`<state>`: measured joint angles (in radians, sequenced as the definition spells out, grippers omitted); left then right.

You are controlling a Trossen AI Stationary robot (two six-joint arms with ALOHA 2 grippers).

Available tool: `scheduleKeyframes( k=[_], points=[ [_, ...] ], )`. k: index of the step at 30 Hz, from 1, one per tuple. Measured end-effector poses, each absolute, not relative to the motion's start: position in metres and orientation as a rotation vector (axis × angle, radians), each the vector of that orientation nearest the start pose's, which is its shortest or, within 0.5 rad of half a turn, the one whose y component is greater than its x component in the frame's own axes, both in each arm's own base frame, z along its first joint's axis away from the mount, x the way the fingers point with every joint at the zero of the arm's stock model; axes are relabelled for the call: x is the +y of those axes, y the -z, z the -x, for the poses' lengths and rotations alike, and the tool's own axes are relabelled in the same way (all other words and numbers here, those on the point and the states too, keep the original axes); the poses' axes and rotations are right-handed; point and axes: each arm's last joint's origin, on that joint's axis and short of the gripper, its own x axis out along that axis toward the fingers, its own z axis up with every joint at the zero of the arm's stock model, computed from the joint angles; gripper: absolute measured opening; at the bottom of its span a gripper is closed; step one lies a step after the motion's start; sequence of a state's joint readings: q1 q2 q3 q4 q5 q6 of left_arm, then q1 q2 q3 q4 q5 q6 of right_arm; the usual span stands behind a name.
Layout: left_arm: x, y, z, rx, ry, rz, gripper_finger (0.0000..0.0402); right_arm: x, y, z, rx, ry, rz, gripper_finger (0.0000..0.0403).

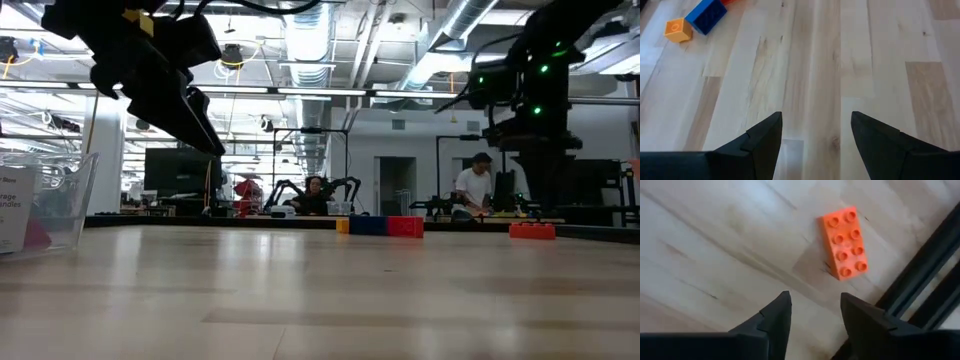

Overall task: Sort blocks by size
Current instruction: Put the large orange game piece into the orange bin

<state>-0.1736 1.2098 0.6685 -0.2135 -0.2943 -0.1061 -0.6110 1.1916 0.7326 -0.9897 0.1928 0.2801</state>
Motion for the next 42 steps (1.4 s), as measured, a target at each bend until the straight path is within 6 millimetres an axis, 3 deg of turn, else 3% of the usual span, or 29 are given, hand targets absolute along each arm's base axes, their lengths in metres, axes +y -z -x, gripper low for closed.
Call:
scheduleKeyframes(
  k=[5, 10, 20, 30, 34, 40, 42],
  points=[
    [-0.028, -0.210, -0.236, 0.728, -0.170, -0.075, 0.0230, -0.128, -0.183, -0.141, 1.424, 0.802, -0.643, 0.0240],
    [-0.027, -0.210, -0.236, 0.729, -0.169, -0.084, 0.0230, -0.143, -0.173, -0.149, 1.528, 0.735, -0.584, 0.0269],
    [-0.027, -0.209, -0.235, 0.744, -0.169, -0.089, 0.0230, -0.167, -0.166, -0.172, 1.644, 0.698, -0.389, 0.0272],
    [-0.027, -0.207, -0.233, 0.776, -0.170, -0.094, 0.0230, -0.194, -0.146, -0.161, 1.759, 0.645, -0.422, 0.0271],
    [-0.026, -0.207, -0.232, 0.780, -0.169, -0.098, 0.0230, -0.197, -0.139, -0.159, 1.786, 0.624, -0.442, 0.0255],
    [-0.025, -0.207, -0.233, 0.780, -0.176, -0.096, 0.0230, -0.194, -0.140, -0.163, 1.806, 0.603, -0.437, 0.0169],
    [-0.025, -0.207, -0.233, 0.780, -0.176, -0.096, 0.0230, -0.190, -0.144, -0.167, 1.817, 0.592, -0.459, 0.0158]
  ],
)
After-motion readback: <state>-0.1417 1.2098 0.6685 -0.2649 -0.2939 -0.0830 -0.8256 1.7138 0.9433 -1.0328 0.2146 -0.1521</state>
